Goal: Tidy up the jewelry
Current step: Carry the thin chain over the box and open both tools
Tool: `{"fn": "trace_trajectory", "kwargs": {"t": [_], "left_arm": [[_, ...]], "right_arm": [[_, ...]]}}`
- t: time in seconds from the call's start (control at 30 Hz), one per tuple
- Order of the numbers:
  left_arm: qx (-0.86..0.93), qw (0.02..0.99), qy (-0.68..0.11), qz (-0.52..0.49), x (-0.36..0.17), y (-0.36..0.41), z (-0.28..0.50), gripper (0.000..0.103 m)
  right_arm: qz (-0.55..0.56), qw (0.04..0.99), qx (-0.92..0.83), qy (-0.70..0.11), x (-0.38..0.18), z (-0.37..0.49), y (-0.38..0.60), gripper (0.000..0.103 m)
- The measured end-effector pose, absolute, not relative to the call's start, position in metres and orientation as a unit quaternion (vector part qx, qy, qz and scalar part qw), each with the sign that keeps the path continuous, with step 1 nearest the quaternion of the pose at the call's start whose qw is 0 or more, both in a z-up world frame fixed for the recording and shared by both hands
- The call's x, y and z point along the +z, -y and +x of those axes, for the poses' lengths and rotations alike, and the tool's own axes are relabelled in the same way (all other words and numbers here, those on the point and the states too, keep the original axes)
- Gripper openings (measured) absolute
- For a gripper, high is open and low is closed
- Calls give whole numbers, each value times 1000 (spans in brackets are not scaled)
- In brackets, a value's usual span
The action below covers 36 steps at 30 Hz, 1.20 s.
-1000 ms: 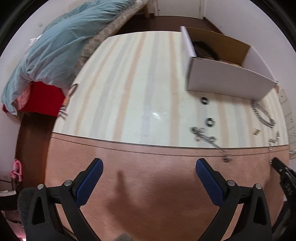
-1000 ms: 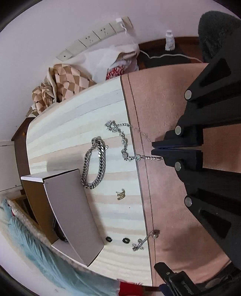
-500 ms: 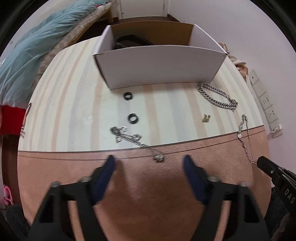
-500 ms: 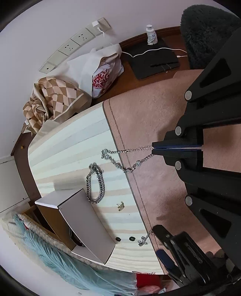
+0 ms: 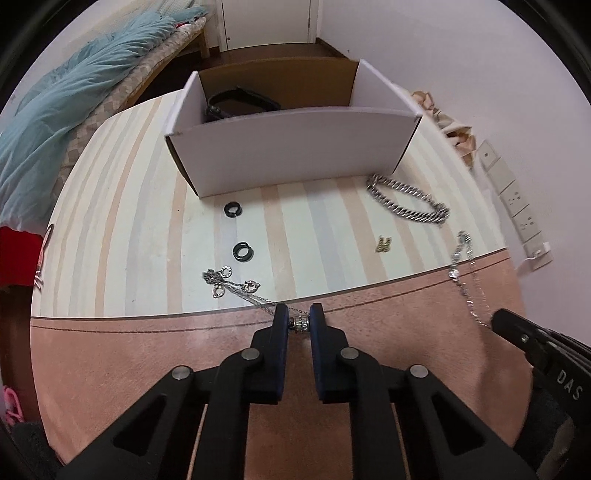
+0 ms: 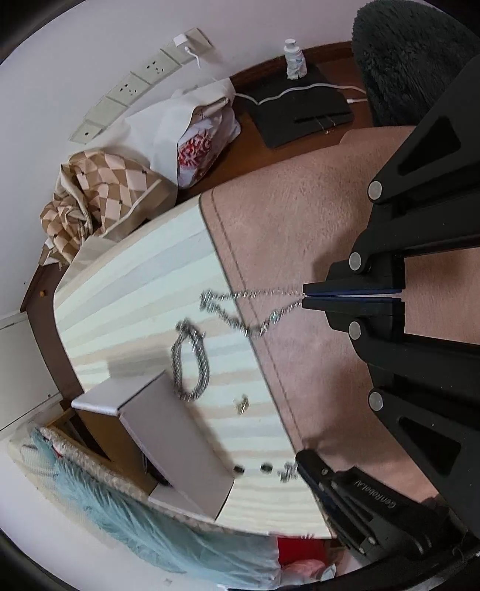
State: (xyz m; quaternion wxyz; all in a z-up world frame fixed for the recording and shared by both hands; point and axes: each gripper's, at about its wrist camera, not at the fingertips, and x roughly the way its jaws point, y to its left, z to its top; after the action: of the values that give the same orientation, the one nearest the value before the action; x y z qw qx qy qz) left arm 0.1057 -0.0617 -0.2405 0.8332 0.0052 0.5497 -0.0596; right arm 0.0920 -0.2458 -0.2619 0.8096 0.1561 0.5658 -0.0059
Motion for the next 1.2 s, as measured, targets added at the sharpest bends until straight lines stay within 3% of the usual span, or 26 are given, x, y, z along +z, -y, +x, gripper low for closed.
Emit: {"fn": "trace_trajectory", "kwargs": {"t": [0.43,0.73,0.97,1.2], "left_arm": [[-125,850,-508,-57,-131,7,122,9],[-174,859,-478,-56,-65,-5,175,9],[-175,856,-483,-59,-64,-11,232,9],[-163,812,-554,-88,-110,-21,275,10]], "right_arm": [[206,837,107,-496,-150,120,224,0],[163,859,161,-459,-89,180,192,0],[145,850,160,-481,-97,247,173,0],[125,831,157,-519,-127,308,160,0]]}}
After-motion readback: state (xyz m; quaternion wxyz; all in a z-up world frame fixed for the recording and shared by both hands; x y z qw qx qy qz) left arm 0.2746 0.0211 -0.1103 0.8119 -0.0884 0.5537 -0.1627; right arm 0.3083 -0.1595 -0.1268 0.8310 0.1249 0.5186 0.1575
